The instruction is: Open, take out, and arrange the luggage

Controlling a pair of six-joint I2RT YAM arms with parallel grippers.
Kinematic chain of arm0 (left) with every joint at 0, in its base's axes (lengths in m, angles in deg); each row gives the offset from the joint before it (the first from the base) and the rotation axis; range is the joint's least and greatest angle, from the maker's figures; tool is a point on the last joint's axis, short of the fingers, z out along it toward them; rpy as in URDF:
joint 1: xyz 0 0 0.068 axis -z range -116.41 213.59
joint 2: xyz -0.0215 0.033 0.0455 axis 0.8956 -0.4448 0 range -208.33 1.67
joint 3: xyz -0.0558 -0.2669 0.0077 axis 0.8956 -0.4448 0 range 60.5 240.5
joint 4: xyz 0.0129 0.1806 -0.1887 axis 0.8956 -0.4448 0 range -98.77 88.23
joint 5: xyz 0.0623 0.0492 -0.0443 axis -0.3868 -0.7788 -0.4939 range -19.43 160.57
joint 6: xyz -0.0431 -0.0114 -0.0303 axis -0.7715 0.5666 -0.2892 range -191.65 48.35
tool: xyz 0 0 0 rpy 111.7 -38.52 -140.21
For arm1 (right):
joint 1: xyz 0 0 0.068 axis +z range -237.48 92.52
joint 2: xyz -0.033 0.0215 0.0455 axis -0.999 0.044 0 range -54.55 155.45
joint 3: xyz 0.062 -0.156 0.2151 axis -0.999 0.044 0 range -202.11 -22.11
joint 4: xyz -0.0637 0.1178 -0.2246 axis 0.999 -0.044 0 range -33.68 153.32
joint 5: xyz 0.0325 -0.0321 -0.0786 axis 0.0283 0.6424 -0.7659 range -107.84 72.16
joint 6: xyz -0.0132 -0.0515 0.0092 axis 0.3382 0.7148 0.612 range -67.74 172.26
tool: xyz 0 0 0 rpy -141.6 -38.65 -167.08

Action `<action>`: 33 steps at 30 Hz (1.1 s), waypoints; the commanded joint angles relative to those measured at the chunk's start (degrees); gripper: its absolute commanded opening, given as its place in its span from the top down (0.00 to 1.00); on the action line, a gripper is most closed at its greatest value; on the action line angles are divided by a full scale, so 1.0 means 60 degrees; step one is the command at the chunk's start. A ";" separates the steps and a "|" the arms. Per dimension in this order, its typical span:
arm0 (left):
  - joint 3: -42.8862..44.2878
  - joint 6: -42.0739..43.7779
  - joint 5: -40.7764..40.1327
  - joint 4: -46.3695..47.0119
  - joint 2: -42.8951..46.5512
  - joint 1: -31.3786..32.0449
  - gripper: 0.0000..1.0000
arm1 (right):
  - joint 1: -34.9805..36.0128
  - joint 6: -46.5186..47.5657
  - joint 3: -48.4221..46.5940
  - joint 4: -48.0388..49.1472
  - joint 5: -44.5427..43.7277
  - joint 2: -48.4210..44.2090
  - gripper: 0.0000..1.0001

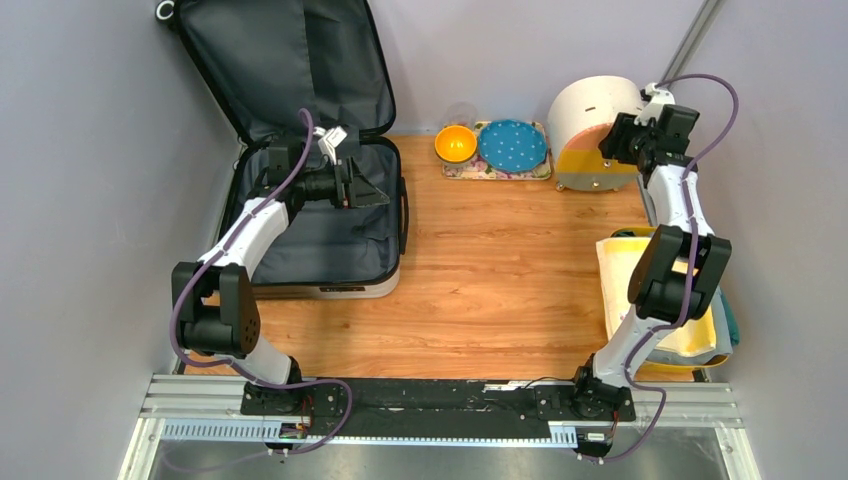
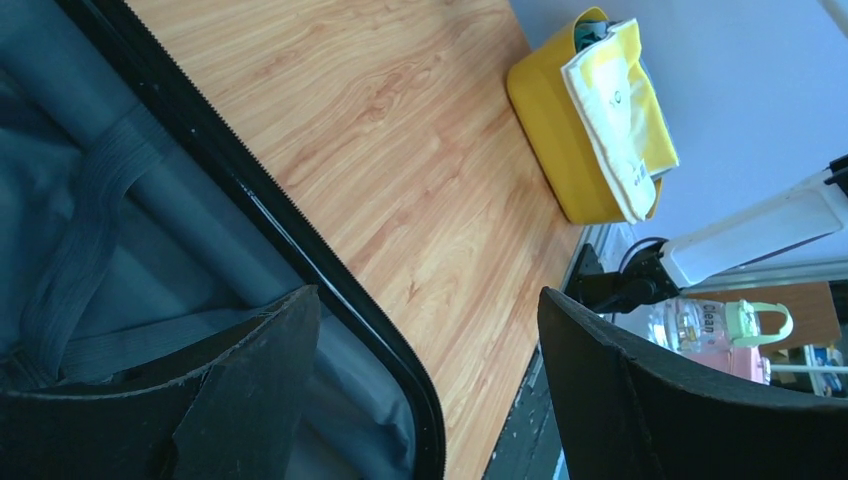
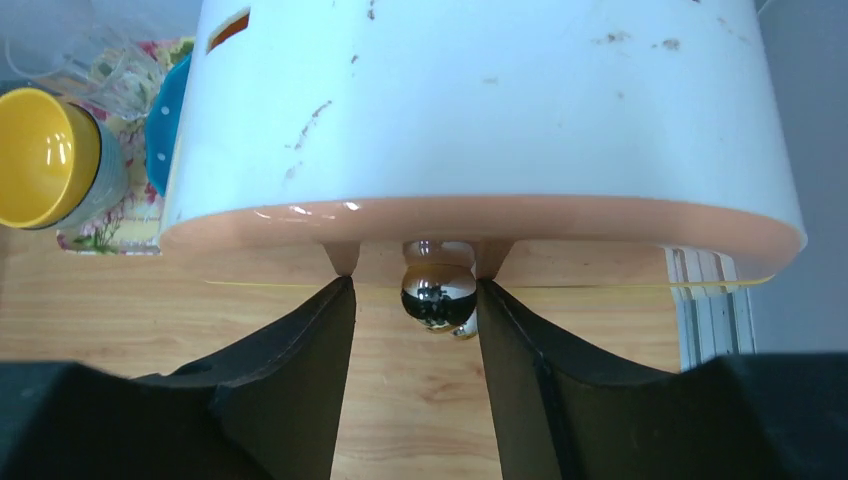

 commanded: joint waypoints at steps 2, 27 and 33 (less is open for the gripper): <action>0.0091 0.0576 -0.0198 -0.0347 0.0304 -0.0020 0.12 | 0.0071 -0.0103 -0.1291 0.1350 -0.0243 0.0554 0.46; 0.3109 0.2539 -0.4708 -0.4799 -0.0343 -0.0122 0.11 | 0.0086 0.0720 0.0889 -0.2339 0.1719 -0.4571 0.22; 0.1967 0.3108 -0.6685 -0.5180 0.0624 -0.0122 0.11 | 0.0524 0.0380 0.2865 -0.3175 0.1240 -0.5654 0.22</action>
